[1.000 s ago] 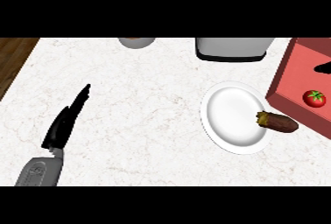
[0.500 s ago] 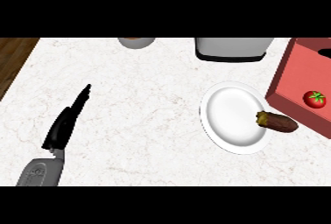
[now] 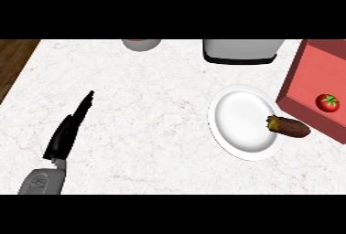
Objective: Pick the tomato from the plate and place it in the cardboard box
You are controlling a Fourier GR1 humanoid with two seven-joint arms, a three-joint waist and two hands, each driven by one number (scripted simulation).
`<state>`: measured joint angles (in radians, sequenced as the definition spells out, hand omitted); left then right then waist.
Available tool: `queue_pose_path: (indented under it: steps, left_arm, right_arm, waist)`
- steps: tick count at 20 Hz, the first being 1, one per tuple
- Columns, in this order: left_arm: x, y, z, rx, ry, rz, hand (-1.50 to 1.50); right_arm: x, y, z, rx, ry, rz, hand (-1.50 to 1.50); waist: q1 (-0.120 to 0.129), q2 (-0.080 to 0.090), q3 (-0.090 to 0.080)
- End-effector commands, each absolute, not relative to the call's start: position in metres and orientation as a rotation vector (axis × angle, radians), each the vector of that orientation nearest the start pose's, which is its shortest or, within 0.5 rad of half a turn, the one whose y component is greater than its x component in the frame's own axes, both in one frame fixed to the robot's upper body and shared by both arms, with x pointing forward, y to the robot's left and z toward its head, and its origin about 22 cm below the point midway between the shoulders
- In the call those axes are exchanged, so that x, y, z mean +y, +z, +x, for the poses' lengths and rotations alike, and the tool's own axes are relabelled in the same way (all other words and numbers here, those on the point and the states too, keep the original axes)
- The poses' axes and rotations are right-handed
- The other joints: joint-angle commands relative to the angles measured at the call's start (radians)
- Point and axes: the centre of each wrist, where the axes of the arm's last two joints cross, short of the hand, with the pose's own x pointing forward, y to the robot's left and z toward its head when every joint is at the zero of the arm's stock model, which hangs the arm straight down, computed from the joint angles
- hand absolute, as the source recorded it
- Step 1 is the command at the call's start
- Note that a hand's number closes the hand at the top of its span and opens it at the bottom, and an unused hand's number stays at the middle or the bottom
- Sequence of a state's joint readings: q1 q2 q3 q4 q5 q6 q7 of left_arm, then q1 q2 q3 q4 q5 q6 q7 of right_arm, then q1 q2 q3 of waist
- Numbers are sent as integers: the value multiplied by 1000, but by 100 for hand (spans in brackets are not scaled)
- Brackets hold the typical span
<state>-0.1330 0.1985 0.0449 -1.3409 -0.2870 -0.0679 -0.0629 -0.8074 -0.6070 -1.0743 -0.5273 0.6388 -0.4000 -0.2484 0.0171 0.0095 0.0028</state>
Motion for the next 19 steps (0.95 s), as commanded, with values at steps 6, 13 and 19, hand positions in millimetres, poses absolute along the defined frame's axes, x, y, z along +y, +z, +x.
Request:
queue_pose_path:
  steps: [6,13,19]
  left_arm:
    - [267,-13,274,-1492,-418,308,0]
    - [281,2,275,-1473,-424,328,0]
    - [279,-4,284,-1490,-431,304,0]
  right_arm:
    - [-537,82,295,-1512,-674,-1280,-150]
    - [-563,51,244,-1516,-632,-1306,-150]
    - [-569,37,226,-1505,-604,-1313,-150]
  waist:
    - [-6,-3,-1]
    - [-4,-4,0]
    - [-1,0,1]
